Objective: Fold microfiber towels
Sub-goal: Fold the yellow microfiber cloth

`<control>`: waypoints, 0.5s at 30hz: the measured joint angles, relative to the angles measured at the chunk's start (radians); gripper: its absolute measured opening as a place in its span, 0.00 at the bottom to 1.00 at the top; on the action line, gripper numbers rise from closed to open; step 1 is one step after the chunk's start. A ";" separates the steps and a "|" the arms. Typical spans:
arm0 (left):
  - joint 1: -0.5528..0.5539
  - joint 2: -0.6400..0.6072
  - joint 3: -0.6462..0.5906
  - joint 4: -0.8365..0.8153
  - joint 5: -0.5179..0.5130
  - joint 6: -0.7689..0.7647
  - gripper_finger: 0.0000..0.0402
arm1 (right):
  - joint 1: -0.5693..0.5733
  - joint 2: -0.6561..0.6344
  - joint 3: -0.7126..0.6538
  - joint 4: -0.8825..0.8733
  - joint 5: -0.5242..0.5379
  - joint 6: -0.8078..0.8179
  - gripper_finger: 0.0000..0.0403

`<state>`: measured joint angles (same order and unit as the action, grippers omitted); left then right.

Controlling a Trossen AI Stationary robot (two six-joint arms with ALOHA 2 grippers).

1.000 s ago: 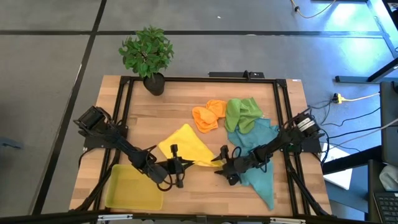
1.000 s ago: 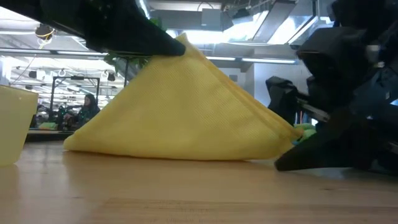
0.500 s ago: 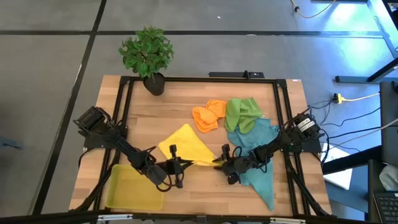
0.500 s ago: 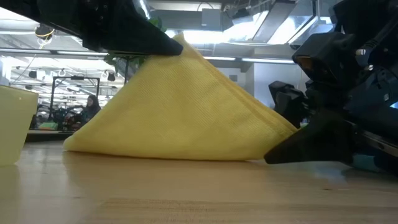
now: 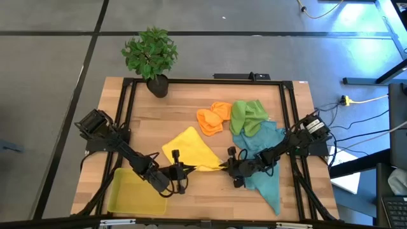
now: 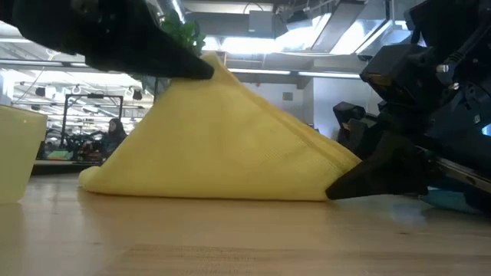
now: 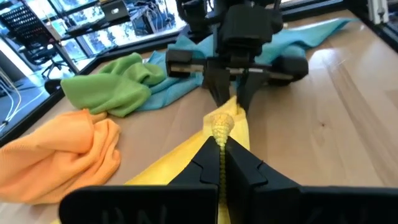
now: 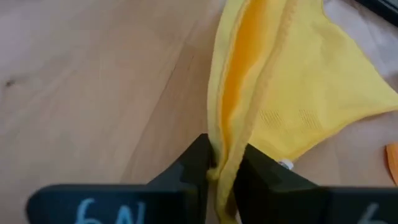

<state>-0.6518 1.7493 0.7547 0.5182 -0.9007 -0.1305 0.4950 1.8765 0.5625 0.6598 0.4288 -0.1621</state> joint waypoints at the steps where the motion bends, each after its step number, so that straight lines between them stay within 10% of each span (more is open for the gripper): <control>1: 0.000 0.000 0.000 -0.013 0.000 -0.011 0.00 | 0.000 -0.010 -0.001 -0.016 -0.003 0.001 0.13; 15: 0.116 0.000 0.000 -0.038 0.149 -0.011 0.00 | -0.024 -0.208 -0.002 -0.233 0.031 -0.008 0.01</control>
<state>-0.5361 1.7493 0.7547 0.4807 -0.7514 -0.1419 0.4712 1.6680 0.5602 0.4270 0.4597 -0.1698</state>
